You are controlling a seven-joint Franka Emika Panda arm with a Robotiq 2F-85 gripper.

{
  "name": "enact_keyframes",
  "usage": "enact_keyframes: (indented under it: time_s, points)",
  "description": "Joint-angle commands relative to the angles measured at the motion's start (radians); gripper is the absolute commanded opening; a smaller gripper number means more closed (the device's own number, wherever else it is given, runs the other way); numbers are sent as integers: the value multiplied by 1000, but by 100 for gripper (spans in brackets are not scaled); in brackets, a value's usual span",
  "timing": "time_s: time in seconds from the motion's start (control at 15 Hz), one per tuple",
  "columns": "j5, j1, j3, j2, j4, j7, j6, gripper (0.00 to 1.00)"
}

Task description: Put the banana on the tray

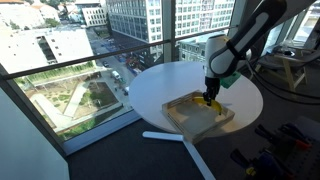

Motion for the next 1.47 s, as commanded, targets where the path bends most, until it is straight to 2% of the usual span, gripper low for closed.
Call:
enact_keyframes:
  time_s: [0.0, 1.27, 1.33, 1.4]
  points:
    - [11, -16, 9, 24, 22, -25, 6, 16]
    - [6, -16, 5, 78, 58, -17, 8, 16]
    - [7, -17, 5, 81, 60, -17, 7, 20]
    - [7, -17, 5, 82, 62, -16, 6, 40]
